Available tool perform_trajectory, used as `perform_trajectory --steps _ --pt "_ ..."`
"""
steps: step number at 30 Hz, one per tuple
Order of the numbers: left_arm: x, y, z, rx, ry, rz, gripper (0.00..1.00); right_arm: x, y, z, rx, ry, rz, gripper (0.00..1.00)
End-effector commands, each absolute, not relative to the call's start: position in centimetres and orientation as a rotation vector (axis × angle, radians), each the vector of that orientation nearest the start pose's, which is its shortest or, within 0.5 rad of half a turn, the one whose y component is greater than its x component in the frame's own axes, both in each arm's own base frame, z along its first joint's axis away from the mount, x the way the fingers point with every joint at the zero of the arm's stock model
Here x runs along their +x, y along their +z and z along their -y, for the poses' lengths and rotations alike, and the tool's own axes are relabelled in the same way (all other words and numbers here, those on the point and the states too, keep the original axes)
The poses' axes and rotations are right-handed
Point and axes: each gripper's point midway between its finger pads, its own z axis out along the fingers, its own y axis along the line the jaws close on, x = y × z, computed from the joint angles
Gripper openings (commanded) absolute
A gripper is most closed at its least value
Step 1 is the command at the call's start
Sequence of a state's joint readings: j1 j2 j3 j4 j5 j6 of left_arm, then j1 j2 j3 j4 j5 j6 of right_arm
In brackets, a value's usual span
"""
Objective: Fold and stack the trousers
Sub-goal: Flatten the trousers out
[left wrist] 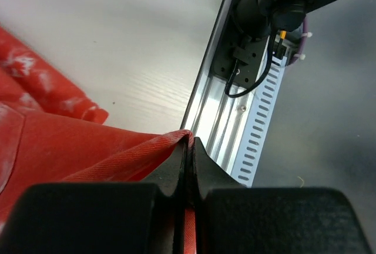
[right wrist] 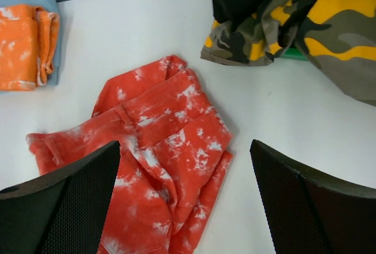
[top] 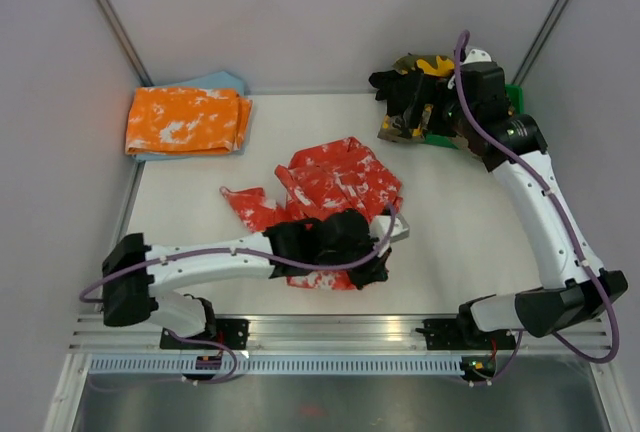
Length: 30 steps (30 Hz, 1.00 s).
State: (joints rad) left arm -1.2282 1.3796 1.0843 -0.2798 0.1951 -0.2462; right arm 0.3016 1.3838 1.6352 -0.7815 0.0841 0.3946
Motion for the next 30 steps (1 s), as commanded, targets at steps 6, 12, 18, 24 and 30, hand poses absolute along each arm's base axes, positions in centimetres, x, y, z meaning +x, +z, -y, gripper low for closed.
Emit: perform_trajectory --steps 6,12,18,24,30 --pt "10.8 18.0 45.3 1.039 -0.828 -2.065 0.85 33.9 32.7 -11.8 0.027 0.387 -2.174 0.98" --pt "11.7 19.2 38.3 0.817 -0.715 -2.159 1.00 33.6 32.8 -13.9 -0.100 0.509 -2.155 0.98" --pt "18.3 24.4 27.7 0.155 -0.754 -2.207 1.00 34.9 34.8 -18.2 -0.202 0.603 -2.094 0.98" --pt "23.4 20.2 13.1 -0.479 -0.409 -2.257 1.00 34.4 31.1 -26.6 -0.383 0.584 -2.177 0.97" --pt "24.0 15.3 3.8 -0.911 -0.288 -2.261 1.00 31.4 24.2 -35.9 -0.559 0.448 -2.243 0.96"
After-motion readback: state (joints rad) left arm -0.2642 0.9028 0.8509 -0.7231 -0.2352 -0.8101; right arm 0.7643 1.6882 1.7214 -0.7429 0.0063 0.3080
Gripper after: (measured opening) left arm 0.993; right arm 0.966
